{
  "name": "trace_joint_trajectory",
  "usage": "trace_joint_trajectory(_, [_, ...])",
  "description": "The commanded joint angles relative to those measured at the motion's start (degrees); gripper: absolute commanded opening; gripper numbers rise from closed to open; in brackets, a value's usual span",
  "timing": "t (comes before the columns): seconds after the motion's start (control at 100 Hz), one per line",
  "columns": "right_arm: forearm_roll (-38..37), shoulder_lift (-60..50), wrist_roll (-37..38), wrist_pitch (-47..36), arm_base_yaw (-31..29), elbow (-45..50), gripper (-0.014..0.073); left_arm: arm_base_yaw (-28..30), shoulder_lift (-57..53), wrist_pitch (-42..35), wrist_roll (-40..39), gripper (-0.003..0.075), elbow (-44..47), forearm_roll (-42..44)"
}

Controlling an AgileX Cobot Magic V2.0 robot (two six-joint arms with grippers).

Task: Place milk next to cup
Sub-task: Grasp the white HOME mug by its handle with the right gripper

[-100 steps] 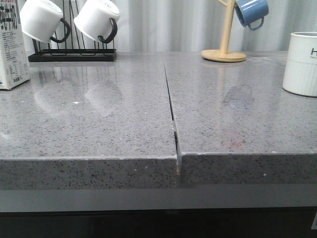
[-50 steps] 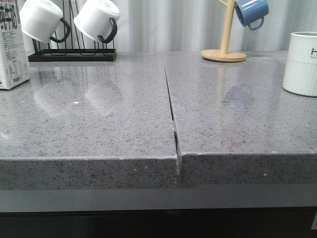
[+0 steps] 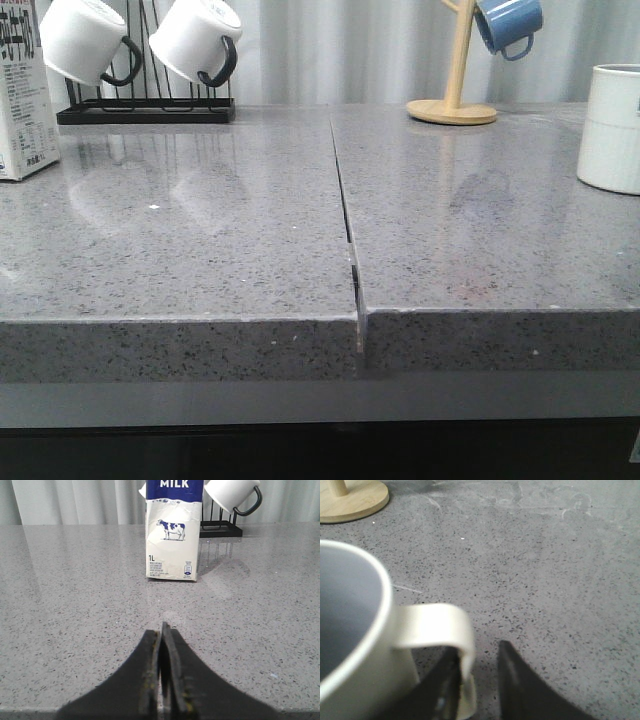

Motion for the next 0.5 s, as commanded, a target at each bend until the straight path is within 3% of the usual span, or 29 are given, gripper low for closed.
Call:
trace_joint_trajectory(0.0, [-0.04,-1.18,0.05,-5.32,-0.07,-1.91,0.0031,-0.13,-1.9,-4.79,0.01,-0.0021,2.32,-0.52])
trace_joint_trajectory(0.09, [-0.04,-1.13,0.05,-5.49,-0.07,-1.91,-0.0075,-0.13,-1.9,-4.79,0.01,-0.0021,2.32,-0.52])
trace_joint_trajectory(0.31, [-0.11,-4.21,0.05,-3.86,1.08,-1.91,-0.0067,-0.13,-1.9,-4.79,0.01,-0.0021,2.32,-0.52])
trace_joint_trajectory(0.49, [-1.95,-8.37,0.0,-1.48,5.59,-2.42,-0.0067,-0.13,-1.9,-4.79,0.01,-0.0021,2.32,-0.52])
